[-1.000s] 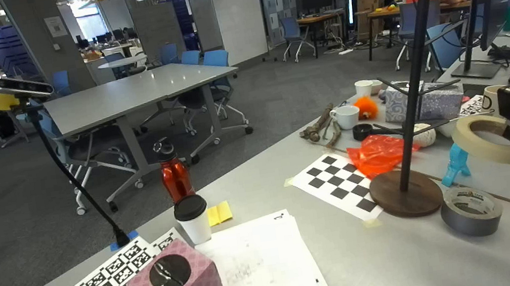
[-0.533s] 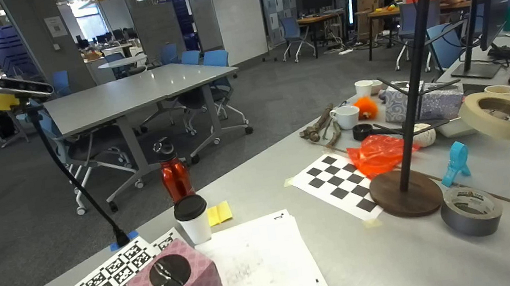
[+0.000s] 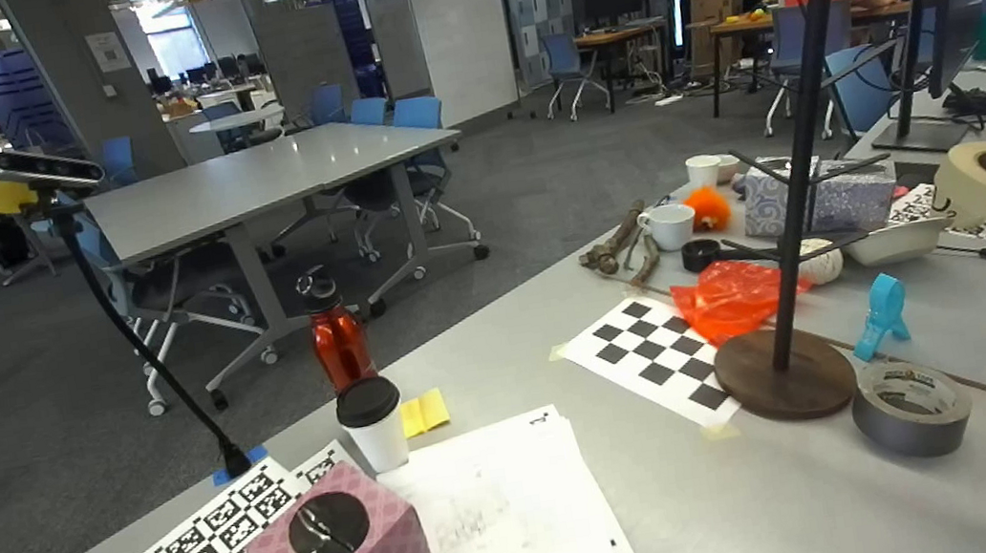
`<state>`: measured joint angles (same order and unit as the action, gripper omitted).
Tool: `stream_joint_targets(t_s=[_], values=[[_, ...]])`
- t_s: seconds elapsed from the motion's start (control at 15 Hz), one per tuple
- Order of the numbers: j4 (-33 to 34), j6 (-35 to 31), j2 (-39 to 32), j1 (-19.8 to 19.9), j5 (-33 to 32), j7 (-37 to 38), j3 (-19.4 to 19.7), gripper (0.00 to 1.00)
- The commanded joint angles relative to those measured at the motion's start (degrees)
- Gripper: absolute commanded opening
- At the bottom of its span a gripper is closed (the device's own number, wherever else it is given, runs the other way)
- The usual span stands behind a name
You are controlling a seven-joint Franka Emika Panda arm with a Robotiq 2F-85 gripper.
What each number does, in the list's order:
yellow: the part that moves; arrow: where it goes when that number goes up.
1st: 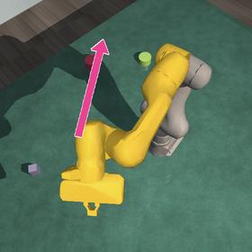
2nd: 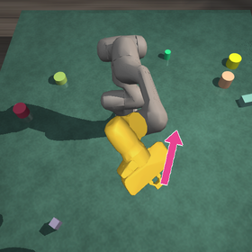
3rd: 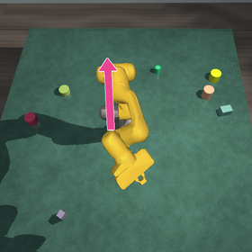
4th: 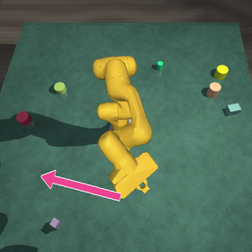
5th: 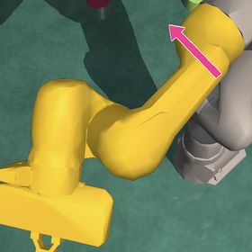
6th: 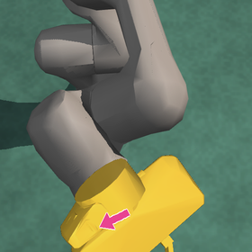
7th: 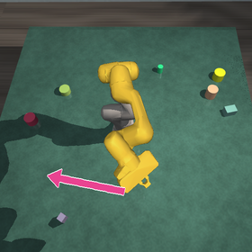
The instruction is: Remove the masking tape from the object, put it on the table and replace it with the different masking tape from the table
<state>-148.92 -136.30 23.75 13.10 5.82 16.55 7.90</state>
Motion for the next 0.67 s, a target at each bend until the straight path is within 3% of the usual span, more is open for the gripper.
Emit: stream_joint_targets(t_s=[0.0, 0.27, 0.6], values=[[-2.0, -0.2, 5.1, 1.5, -0.5, 1.1, -0.5, 0.06], [-1.8, -5.4, 4.5, 0.9, 1.9, 0.5, 0.0, 0.06], [-1.0, -16.9, -0.6, -0.8, 6.8, 0.1, 0.4, 0.06]])
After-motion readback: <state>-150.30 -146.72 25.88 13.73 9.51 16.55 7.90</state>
